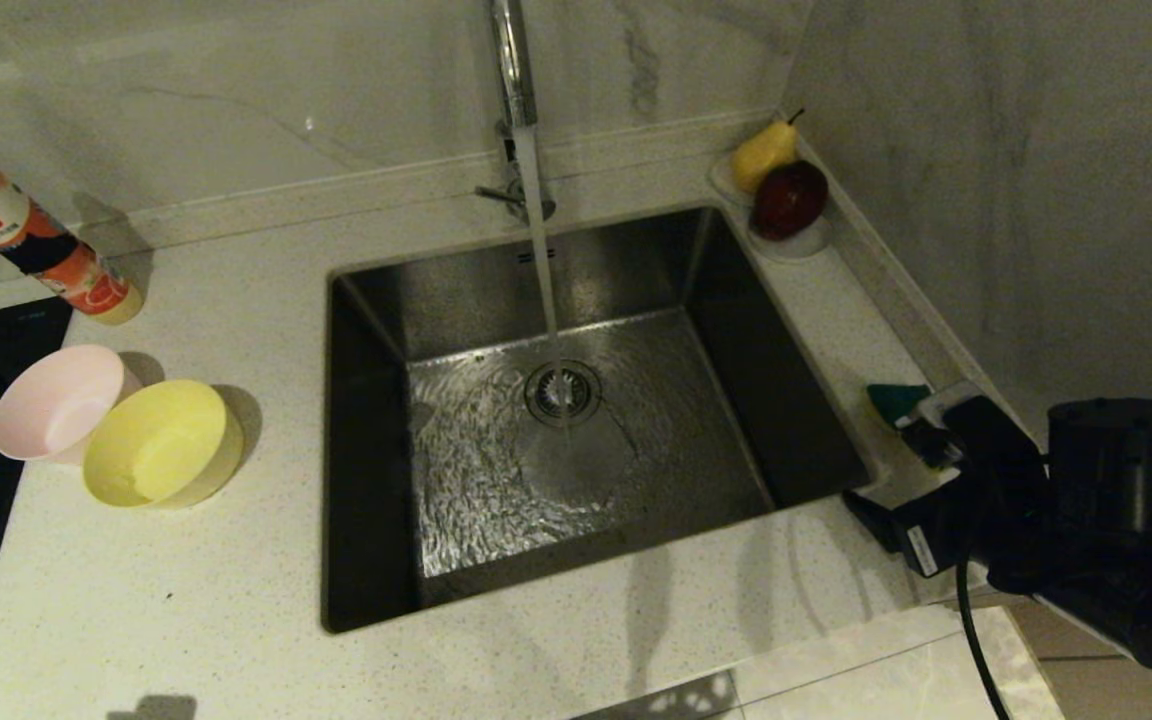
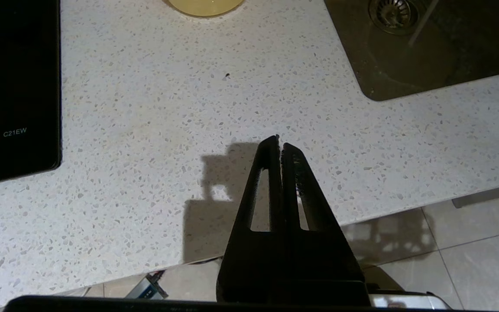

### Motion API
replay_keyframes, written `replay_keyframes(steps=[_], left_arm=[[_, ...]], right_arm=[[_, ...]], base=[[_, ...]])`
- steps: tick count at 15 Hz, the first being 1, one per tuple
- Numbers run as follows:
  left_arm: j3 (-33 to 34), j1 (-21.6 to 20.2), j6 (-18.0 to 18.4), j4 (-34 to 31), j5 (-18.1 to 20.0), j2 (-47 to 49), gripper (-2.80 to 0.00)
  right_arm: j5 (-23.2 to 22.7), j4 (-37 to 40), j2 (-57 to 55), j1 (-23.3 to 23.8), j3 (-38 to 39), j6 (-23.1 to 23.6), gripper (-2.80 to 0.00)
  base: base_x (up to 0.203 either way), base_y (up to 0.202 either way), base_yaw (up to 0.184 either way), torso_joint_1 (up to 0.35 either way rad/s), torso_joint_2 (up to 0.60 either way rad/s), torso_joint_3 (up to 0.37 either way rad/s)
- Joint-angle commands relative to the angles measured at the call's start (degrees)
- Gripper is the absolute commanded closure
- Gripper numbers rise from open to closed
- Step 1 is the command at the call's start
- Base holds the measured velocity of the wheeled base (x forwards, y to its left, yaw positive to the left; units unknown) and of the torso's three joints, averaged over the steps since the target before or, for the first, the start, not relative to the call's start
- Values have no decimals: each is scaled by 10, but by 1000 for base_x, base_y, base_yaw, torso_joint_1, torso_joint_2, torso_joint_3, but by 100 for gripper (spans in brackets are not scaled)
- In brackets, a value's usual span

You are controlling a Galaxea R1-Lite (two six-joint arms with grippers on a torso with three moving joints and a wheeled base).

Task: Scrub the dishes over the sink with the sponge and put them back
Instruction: Put down the sponge

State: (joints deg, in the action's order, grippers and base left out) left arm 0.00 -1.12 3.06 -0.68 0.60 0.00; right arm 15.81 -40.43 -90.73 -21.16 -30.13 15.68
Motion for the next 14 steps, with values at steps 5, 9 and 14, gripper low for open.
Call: replay_keyframes(steps=[5, 9, 14], left_arm=[[1, 0, 0, 0, 0, 1, 0], [1, 0, 0, 0, -1, 1, 0], [1, 0, 0, 0, -1, 1, 0]], right_arm=[[1, -2, -2, -1, 7, -49, -280], [2, -3, 7, -3, -2, -70, -280], [5, -4, 7, -31, -6, -144, -280]], base=[[0, 0, 0, 0, 0, 0], [0, 0, 0, 0, 0, 0], [0, 0, 0, 0, 0, 0]])
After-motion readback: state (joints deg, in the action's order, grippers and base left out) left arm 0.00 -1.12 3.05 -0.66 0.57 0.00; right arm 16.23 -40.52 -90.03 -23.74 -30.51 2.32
